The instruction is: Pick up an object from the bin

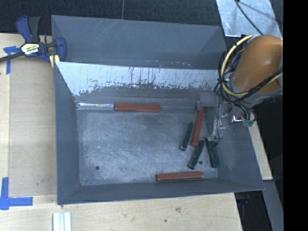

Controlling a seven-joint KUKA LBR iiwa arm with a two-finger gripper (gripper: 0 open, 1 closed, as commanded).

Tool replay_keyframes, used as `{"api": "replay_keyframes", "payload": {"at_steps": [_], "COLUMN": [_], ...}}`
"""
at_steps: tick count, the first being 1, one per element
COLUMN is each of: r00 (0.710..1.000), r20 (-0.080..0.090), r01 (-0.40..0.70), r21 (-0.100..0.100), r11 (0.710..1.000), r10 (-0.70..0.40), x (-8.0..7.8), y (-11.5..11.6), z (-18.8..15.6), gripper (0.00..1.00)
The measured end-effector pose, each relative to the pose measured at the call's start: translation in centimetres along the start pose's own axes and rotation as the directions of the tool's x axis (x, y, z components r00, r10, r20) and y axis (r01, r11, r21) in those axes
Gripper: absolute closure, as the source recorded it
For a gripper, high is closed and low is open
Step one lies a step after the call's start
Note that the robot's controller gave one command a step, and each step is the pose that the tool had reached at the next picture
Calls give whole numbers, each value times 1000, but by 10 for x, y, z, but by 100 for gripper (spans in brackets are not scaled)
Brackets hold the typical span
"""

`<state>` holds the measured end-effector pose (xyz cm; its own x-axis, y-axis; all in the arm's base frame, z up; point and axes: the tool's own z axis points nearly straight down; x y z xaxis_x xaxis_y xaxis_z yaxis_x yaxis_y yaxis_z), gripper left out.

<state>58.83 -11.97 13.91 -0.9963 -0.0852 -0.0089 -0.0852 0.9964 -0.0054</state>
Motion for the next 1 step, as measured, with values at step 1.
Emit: {"api": "replay_keyframes", "payload": {"at_steps": [1], "r00": [895], "r20": [-6], "r01": [446], "r21": [-9], "r11": [895], "r10": [-446], "x": [-6], "y": [2], "z": [68], "gripper": [0]}}
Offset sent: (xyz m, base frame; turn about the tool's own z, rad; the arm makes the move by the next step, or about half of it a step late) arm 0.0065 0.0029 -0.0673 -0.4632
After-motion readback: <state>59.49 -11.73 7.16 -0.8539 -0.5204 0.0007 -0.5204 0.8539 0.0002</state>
